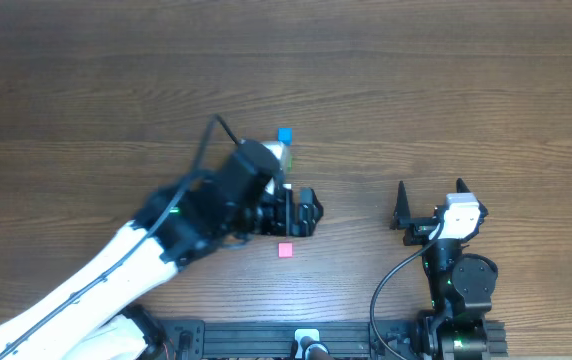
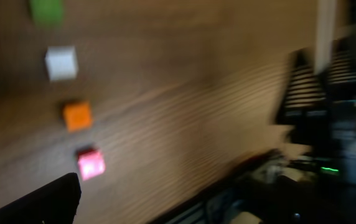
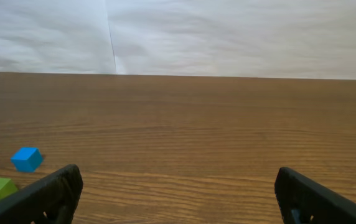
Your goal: Stack Cubes
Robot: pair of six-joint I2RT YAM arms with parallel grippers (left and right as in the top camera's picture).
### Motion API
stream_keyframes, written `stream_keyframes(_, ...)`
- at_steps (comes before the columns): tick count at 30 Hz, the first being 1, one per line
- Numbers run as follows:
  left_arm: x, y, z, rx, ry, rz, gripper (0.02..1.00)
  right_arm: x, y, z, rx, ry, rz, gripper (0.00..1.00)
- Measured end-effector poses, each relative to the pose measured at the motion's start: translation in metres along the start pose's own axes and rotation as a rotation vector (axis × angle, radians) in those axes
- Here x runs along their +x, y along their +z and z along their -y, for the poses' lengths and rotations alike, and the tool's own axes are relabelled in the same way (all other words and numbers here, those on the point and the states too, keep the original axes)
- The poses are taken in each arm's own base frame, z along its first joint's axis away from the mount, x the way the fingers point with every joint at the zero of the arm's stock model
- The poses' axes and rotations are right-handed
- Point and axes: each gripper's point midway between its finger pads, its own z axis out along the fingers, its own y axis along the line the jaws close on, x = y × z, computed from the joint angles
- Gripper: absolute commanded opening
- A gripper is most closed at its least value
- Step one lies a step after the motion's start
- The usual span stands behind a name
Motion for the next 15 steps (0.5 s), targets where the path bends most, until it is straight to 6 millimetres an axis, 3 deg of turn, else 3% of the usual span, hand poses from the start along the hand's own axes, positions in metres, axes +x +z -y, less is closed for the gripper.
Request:
stream_keyframes(8,0.033,0.044,-0.019,-0.224,-0.088,-0.055,0.993,0.000,0.000,0.000,0.000,0.001,0.000,0.993)
stream_keyframes(15,0.059,0.067,-0.042,-0.398,-0.151,-0.096,0.974,0.000,0.000,0.000,0.000,0.000,0.000,0.991)
